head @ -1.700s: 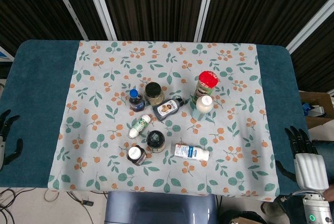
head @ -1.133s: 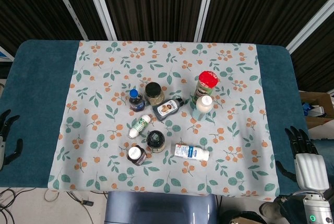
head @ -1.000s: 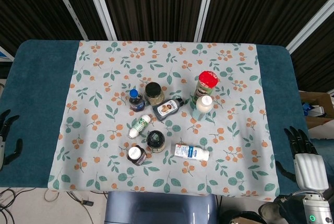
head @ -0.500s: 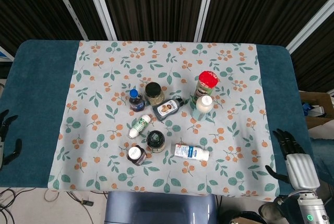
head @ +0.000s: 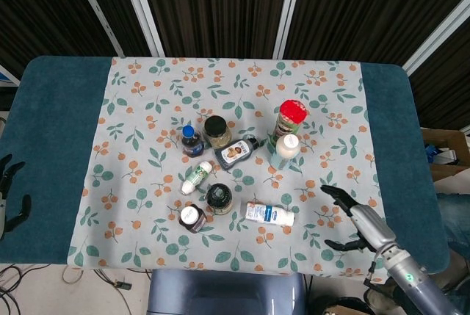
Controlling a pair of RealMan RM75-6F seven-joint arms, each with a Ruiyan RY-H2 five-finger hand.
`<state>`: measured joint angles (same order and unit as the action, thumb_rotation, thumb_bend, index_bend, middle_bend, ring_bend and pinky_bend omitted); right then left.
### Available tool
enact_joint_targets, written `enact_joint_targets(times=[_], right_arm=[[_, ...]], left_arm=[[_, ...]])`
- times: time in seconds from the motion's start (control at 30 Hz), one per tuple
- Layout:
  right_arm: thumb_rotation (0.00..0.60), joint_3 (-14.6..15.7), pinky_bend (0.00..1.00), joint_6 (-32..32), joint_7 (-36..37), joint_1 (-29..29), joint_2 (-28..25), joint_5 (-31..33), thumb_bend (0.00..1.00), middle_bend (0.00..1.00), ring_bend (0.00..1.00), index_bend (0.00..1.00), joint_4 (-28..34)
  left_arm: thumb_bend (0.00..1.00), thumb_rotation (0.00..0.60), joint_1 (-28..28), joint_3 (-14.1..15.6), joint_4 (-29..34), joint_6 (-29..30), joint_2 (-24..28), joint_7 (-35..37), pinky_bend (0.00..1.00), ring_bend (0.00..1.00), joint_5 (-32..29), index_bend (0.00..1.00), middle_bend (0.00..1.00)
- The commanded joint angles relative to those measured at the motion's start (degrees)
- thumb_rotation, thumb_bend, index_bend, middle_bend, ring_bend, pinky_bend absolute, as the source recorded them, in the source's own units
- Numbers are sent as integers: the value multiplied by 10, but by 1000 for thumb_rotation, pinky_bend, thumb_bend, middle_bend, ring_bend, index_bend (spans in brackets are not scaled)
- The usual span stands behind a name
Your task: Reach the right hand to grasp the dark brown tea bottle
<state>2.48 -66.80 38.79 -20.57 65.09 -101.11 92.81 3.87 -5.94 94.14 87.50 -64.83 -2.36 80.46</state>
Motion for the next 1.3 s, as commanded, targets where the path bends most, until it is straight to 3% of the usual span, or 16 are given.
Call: enact_joint_targets(times=[0.03,0.37,0.77,1.3], right_arm=[[600,-10,230,32,18,-35,23,2,251,70,61,0,-12],[600,-32,230,87,52,-100,83,31,251,70,62,0,-31],[600,-69,230,168,21,-167,146,97,251,74,66,0,-56],[600,-101,230,214,-19,-212,224,178,252,141,122,32,-94]], left_arm=[[470,600,0,0,0,-2,1,2,17,82,-2,149,38],[469,600,0,-1,0,-5,2,0,17,82,-4,149,38],[470,600,1,-4,3,-9,4,-2,17,82,-15,149,38],[471,600,2,-8,7,-15,5,-5,18,82,-29,146,38]])
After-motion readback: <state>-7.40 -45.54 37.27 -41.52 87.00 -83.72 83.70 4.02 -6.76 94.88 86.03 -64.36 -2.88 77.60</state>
